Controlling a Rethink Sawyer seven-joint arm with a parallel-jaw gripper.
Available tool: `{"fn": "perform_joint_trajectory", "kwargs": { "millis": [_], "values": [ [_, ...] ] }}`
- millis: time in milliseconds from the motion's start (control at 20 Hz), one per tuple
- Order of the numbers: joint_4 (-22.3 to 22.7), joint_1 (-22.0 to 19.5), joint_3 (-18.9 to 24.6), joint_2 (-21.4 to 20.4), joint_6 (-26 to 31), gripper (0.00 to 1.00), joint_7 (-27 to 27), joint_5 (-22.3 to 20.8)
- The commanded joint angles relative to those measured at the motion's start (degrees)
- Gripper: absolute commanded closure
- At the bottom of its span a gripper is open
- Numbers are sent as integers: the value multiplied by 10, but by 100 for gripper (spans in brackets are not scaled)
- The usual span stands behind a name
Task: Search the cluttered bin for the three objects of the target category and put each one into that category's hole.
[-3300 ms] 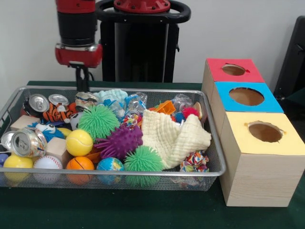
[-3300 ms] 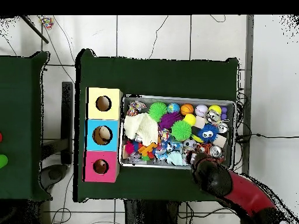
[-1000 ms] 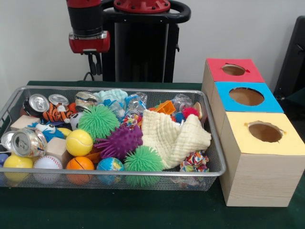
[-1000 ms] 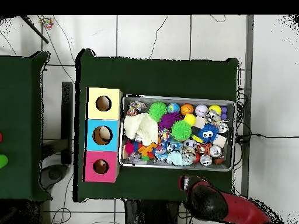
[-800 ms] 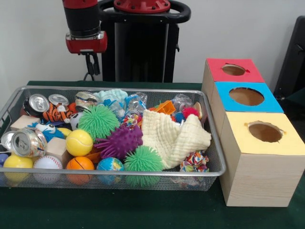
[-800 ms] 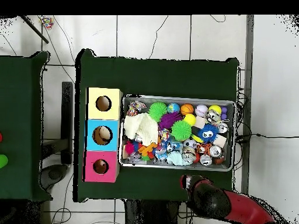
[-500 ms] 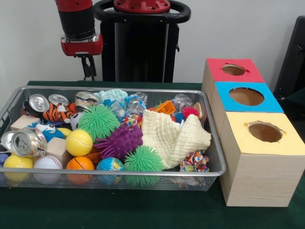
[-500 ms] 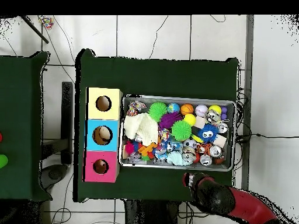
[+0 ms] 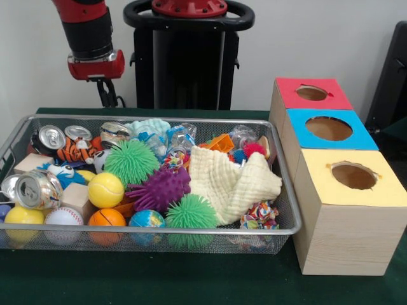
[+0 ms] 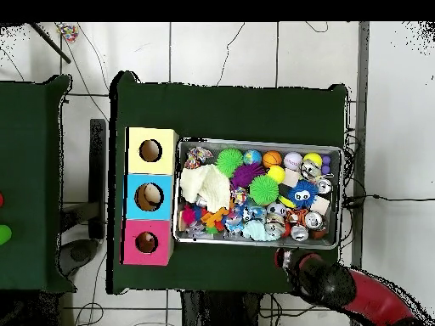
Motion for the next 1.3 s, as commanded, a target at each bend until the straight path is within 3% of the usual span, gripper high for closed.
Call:
{"fn": "perform_joint_trajectory", "kwargs": {
  "millis": [50,350,400,700,1300],
  "values": [
    [-95,1,48,13,74,100,-38,-6],
    [-93,-9,60,17,81,100,-44,-5],
    [-93,-10,63,18,83,0,-45,-5],
    [-97,15,42,6,72,0,-30,-26],
    [-112,20,36,17,119,0,-29,-5]
  ]
}}
